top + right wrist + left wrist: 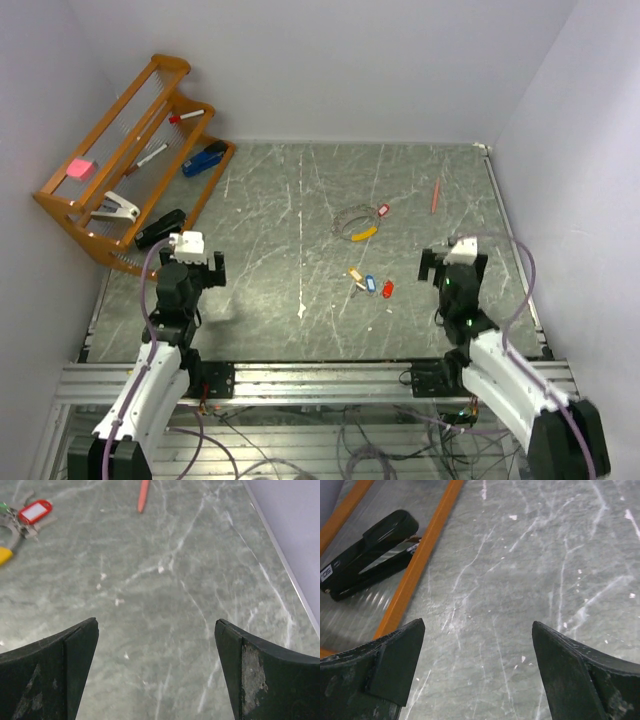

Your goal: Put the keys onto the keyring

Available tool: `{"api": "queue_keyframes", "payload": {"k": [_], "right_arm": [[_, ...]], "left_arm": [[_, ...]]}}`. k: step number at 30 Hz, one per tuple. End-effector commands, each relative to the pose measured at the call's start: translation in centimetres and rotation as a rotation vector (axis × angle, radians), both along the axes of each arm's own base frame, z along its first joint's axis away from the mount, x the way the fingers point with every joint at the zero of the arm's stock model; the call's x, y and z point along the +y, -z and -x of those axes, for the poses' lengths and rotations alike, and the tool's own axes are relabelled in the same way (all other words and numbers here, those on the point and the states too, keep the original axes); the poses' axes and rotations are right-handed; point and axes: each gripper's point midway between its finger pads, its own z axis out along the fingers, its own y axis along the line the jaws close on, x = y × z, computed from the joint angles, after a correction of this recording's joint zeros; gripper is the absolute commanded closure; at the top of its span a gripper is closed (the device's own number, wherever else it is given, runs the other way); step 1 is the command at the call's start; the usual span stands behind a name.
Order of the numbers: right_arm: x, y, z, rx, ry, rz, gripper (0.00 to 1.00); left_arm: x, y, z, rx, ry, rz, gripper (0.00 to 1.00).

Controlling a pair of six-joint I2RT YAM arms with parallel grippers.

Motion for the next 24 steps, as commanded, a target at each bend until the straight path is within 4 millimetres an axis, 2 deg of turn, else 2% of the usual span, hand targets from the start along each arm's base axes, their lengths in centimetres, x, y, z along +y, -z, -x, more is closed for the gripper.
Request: {"api": "queue_keyframes", "payload": {"k": [1, 4, 9, 10, 12, 13, 15, 16, 17, 18, 19, 20, 22, 24], "right_arm": [[1.5, -4.5, -3.5, 0.051, 0.014, -0.068, 0.0], [4.4, -5.6, -5.4, 0.137, -0.135, -0.055, 0.0], [6.4, -9.1, -6.6, -0.045, -0.251, -0.045, 0.0], [6.3, -9.3, -6.6, -0.048, -0.24, -0.064, 0.0], [6.6, -8.9, -7.4, -0.019, -0.21, -0.14, 0.0], [7.5, -8.1, -8.0, 0.025, -0.231, -0.181, 0.0], [10.9, -6.1, -8.9, 0.184, -0.386, -0.219, 0.0], [12.7, -6.1, -9.7, 0.257, -0.447, -0.243, 0.0], [13.6, -5.3, -10.2, 0.338, -0.451, -0.278, 0.0], [14.1, -3.6, -10.7, 0.439, -0.432, -0.307, 0.0], [14.7, -3.1, -11.1, 0.484, -0.433, -0.324, 0.01], [15.3, -2.6, -11.1, 0.509, -0.446, -0.342, 0.01], [16.4, -3.4, -11.6, 0.475, -0.479, -0.395, 0.01], [16.9, -5.0, -13.0, 0.429, -0.472, -0.434, 0.03]], "left_arm": [[-2.0, -2.2, -0.9, -0.028, 0.134, -0.013, 0.0], [-3.6, -2.0, -1.3, 0.023, 0.237, -0.029, 0.0], [-5.8, -2.9, -1.0, 0.07, 0.433, -0.102, 0.05], [-6.5, -3.6, -0.9, 0.049, 0.495, -0.136, 0.01], [-7.4, -5.1, -0.6, -0.008, 0.584, -0.199, 0.01], [-7.7, -5.7, -0.5, -0.043, 0.622, -0.234, 0.01], [-8.3, -7.0, -0.4, -0.103, 0.674, -0.281, 0.01], [-8.6, -7.6, -0.4, -0.126, 0.683, -0.279, 0.01], [-8.7, -8.2, -0.5, -0.137, 0.686, -0.267, 0.01], [-9.1, -9.2, -0.7, -0.148, 0.695, -0.248, 0.01], [-9.4, -9.4, -0.5, -0.132, 0.715, -0.236, 0.01], [-9.7, -10.4, -0.6, -0.12, 0.742, -0.238, 0.01], [-10.1, -11.3, -0.8, -0.074, 0.782, -0.228, 0.01], [-10.5, -11.5, -0.8, -0.017, 0.817, -0.211, 0.01]]}}
